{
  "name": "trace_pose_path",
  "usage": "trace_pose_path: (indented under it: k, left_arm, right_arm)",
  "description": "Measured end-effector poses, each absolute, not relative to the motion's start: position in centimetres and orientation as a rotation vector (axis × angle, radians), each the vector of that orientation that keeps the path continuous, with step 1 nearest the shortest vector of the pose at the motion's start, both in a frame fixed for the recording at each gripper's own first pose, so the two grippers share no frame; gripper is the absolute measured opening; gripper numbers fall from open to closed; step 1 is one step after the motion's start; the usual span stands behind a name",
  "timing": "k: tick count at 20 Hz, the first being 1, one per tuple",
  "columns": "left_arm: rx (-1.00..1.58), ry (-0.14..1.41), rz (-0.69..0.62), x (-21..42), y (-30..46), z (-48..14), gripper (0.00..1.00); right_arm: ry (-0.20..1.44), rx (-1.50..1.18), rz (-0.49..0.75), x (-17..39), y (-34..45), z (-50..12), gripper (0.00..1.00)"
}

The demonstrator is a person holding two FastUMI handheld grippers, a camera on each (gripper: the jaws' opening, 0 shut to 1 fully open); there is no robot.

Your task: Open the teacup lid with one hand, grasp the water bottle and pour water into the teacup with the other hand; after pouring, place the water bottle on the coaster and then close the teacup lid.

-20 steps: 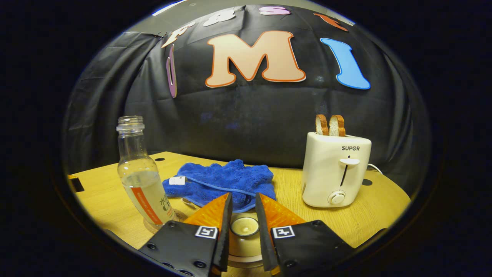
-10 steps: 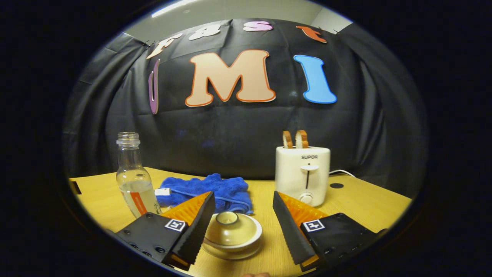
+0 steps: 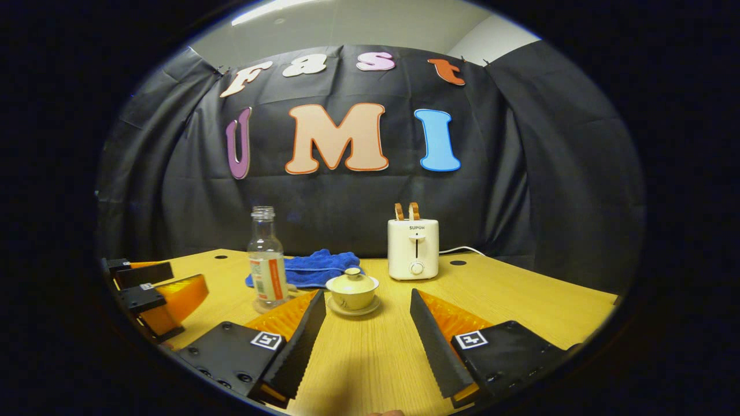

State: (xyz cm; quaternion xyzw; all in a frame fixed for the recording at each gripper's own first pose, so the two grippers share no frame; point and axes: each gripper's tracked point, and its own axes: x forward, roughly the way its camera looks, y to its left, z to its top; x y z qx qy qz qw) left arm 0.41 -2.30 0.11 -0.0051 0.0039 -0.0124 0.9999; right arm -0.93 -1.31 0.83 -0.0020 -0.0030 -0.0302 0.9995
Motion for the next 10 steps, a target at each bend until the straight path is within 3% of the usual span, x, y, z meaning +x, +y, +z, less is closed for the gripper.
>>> trace_pose_path:
  k: [4, 10]
  left_arm:
    - [-0.009, 0.007, -0.009, -1.9, -3.9, 0.2, 0.94]
    - [-0.007, 0.001, 0.006, -4.6, -5.2, 0.4, 0.94]
  right_arm:
    - [-0.003, -0.004, -0.025, -4.3, 0.0, 0.8, 0.91]
    - [-0.001, -0.002, 0.006, -5.0, 0.7, 0.8, 0.94]
